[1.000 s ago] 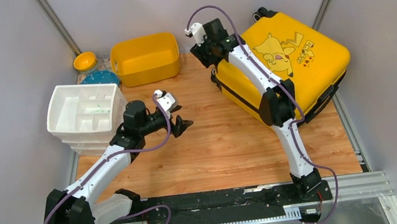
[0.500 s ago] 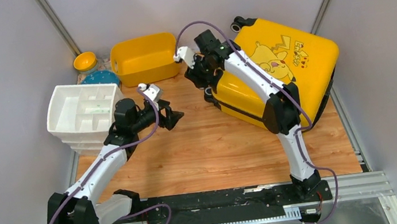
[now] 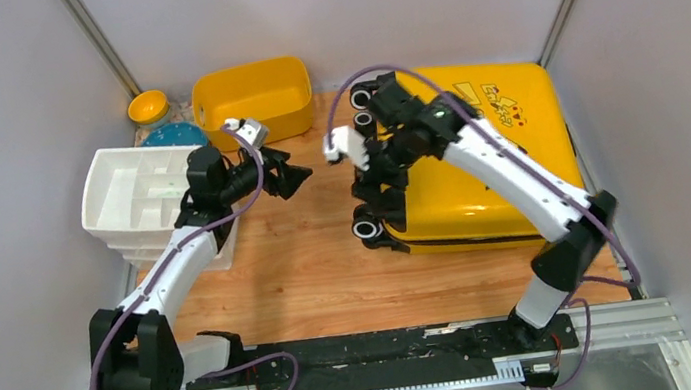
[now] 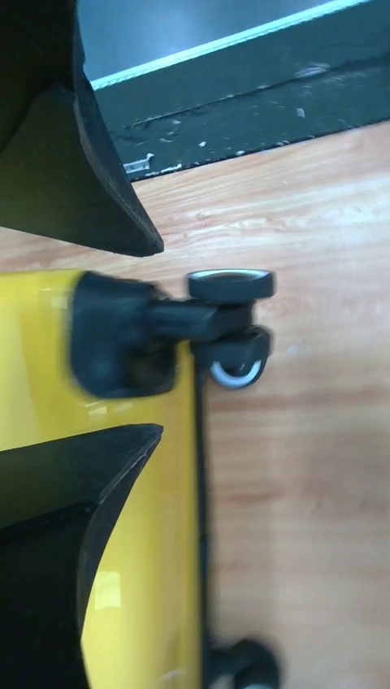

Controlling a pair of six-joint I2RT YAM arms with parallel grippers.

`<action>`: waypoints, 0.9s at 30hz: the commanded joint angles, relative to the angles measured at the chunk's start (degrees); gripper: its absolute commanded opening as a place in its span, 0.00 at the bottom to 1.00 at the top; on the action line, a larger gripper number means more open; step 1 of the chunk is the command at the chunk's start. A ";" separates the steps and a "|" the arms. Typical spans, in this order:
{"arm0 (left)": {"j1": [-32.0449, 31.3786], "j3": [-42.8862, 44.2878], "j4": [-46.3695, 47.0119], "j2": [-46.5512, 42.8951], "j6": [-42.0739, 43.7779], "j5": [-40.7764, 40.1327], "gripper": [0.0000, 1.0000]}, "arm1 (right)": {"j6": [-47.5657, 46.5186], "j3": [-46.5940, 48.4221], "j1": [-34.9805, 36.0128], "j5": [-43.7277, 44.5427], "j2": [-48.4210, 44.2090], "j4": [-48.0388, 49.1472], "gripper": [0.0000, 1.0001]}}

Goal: Open, take out, and arrange the luggage

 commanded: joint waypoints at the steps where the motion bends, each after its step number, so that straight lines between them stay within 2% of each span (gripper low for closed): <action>1: -0.12 5.62 2.09 5.20 0.99 6.92 0.80 | 20.02 -1.96 -9.67 3.61 -13.76 4.27 0.80; 4: -1.61 8.26 0.86 9.33 2.22 10.17 0.79 | 27.68 -6.00 -20.47 6.70 -20.79 7.26 0.80; 5: -2.92 8.88 -0.36 10.82 3.18 11.06 0.79 | 28.93 -6.63 -23.90 6.53 -22.22 6.39 0.80; 6: -3.54 9.93 -0.99 11.36 5.10 12.03 0.79 | 29.90 -7.42 -31.50 6.26 -23.62 5.43 0.80; 8: -5.64 11.16 -4.22 12.94 7.39 14.05 0.79 | 31.57 -9.26 -39.27 4.77 -27.05 1.32 0.80; 9: -6.27 12.65 -5.29 13.38 9.23 14.84 0.80 | 31.93 -9.53 -46.62 5.03 -28.02 -0.19 0.80; 11: -7.50 14.24 -7.57 14.87 10.21 15.55 0.80 | 33.07 -10.93 -53.25 5.90 -30.57 -3.36 0.79; 12: -7.85 14.59 -8.45 15.32 11.44 15.29 0.80 | 33.08 -11.55 -59.73 7.30 -32.06 -3.98 0.79; 14: -9.51 15.12 -10.82 16.54 13.55 15.12 0.80 | 32.55 -14.18 -66.00 9.85 -33.65 -4.78 0.78; 15: -10.05 15.12 -11.36 16.81 15.73 14.16 0.79 | 31.77 -15.06 -71.60 11.26 -34.79 -4.86 0.76; 18: -11.19 15.47 -11.63 18.04 16.55 13.79 0.79 | 26.95 -17.78 -80.84 17.22 -35.85 -5.30 0.68; 21: -11.90 16.70 -12.42 19.89 17.60 12.66 0.77 | 19.58 -22.08 -86.48 23.03 -35.07 -5.57 0.58; 22: -12.16 17.23 -13.20 20.76 18.65 12.39 0.76 | 17.80 -23.84 -87.38 24.61 -34.54 -6.09 0.53; 23: -12.34 18.02 -13.64 21.29 20.75 12.30 0.76 | 16.39 -25.60 -88.00 25.59 -33.93 -6.36 0.44; 26: -13.56 18.64 -16.45 22.17 24.88 13.27 0.74 | 13.47 -32.90 -88.09 24.02 -31.29 -6.01 0.38; 27: -13.83 18.64 -16.55 22.18 25.25 13.09 0.74 | 13.22 -34.65 -87.92 20.01 -29.89 -5.31 0.38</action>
